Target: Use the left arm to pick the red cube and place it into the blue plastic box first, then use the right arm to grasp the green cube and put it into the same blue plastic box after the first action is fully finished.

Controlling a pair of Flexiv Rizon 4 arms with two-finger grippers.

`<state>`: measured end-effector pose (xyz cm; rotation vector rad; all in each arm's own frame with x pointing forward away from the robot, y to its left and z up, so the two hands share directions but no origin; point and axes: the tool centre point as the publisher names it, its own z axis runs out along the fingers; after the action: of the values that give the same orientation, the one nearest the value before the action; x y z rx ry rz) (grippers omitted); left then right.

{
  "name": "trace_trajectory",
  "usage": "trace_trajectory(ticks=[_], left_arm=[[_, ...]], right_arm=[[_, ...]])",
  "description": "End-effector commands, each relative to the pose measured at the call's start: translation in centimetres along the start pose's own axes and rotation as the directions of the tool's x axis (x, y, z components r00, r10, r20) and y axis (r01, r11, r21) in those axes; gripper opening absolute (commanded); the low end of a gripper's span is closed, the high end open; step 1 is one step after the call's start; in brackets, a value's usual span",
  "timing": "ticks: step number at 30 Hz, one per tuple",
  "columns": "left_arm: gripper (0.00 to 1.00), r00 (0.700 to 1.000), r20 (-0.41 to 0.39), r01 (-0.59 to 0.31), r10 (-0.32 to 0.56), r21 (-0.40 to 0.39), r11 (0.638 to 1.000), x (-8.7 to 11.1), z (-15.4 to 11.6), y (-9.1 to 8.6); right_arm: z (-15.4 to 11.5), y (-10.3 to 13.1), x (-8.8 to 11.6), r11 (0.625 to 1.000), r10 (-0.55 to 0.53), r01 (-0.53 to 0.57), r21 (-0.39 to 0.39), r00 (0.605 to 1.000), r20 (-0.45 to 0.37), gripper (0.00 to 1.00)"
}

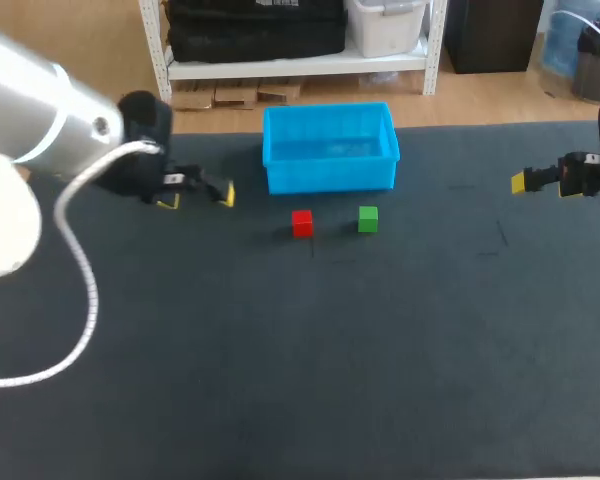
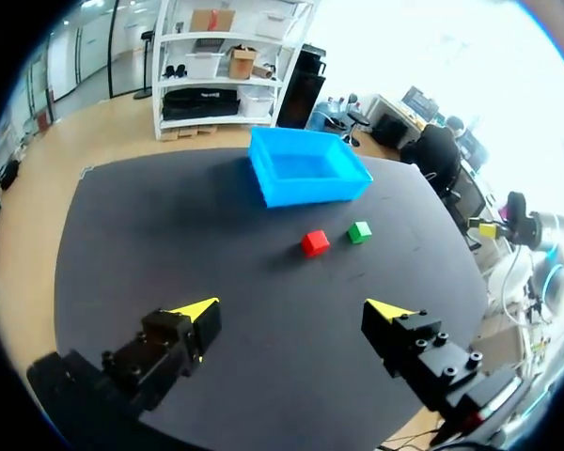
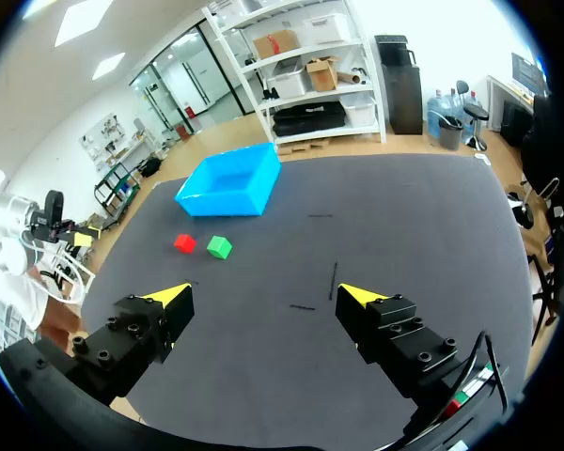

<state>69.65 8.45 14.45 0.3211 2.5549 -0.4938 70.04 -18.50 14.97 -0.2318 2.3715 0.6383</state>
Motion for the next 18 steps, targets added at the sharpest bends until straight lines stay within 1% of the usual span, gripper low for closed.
trace_trajectory(ticks=[1,4,18], left_arm=[[1.00,1.000,-0.013,0.003,-0.006,-0.208,0.978,-0.84,2.42,-1.28],[1.00,1.000,-0.027,0.010,-0.016,-0.210,0.978,-1.06,2.92,-1.72],[1.00,1.000,-0.027,0.010,-0.016,-0.210,0.978,-1.06,2.92,-1.72]], right_arm=[[-0.01,-0.01,-0.01,1.000,0.000,0.000,0.000,1.000,-0.001,1.00],[-0.01,-0.01,-0.01,1.000,0.000,0.000,0.000,1.000,-0.001,1.00],[-0.01,-0.01,-0.01,1.000,0.000,0.000,0.000,1.000,-0.001,1.00]])
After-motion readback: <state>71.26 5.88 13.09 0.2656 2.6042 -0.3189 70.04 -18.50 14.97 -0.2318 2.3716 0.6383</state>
